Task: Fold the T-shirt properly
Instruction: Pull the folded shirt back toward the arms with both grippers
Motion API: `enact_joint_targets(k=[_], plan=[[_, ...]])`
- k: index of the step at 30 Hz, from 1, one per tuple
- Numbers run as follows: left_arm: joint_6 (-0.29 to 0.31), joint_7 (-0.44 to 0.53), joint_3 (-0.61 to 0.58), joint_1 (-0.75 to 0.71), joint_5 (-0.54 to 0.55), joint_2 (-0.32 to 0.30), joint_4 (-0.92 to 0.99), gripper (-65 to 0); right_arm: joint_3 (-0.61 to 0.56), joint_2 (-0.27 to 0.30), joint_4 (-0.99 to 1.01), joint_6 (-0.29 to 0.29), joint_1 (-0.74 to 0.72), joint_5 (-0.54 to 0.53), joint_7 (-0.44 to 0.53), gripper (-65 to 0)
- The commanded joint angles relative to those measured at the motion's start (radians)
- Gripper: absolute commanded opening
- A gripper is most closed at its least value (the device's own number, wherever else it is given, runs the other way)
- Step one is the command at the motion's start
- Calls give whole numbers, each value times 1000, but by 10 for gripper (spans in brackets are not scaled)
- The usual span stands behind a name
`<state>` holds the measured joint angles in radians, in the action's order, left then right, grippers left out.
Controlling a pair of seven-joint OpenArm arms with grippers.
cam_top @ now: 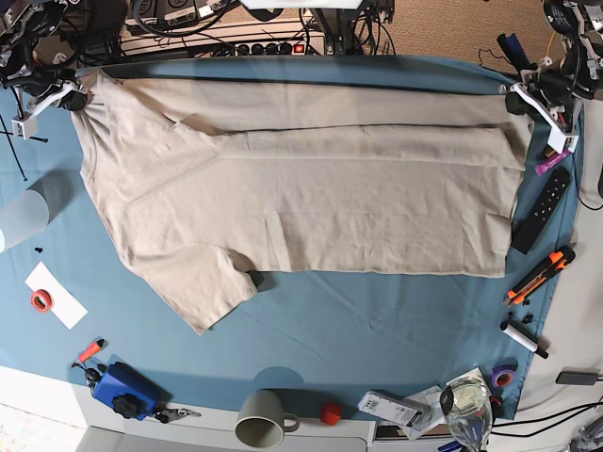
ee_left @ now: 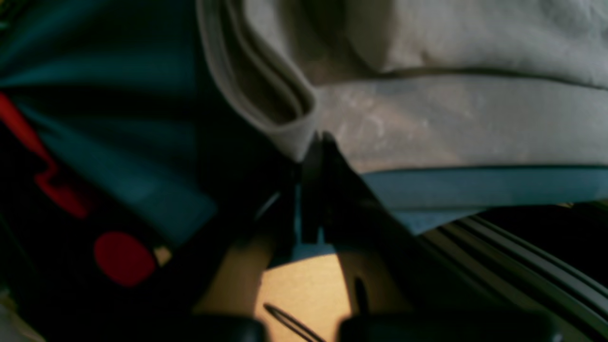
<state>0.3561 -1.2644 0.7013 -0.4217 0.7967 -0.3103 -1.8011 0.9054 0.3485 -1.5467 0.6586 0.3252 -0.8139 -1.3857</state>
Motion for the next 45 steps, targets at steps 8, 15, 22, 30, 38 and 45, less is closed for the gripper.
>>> enact_joint_targets(k=[8, 15, 22, 30, 38, 45], plan=[[8, 4, 9, -3, -25, -20, -16, -650, 13, 26, -18, -1, 2, 2, 34, -650], [8, 4, 9, -3, -13, -20, -21, -433, 13, 32, -18, 26, 2, -62, 2, -563], [8, 0, 9, -35, -29, -22, -108, -430, 13, 67, -18, 23, 2, -113, -11, -564], [7, 89, 9, -79, -85, -22, -257, -431, 13, 107, -19, 23, -11, -114, -11, -564], [-3, 117, 9, -80, -105, -22, -271, -431, 12, 105, -19, 26, -18, -135, -11, -482], [-3, 113, 9, -80, -106, -22, -271, -430, 12, 108, -19, 25, -18, -136, -11, -415]])
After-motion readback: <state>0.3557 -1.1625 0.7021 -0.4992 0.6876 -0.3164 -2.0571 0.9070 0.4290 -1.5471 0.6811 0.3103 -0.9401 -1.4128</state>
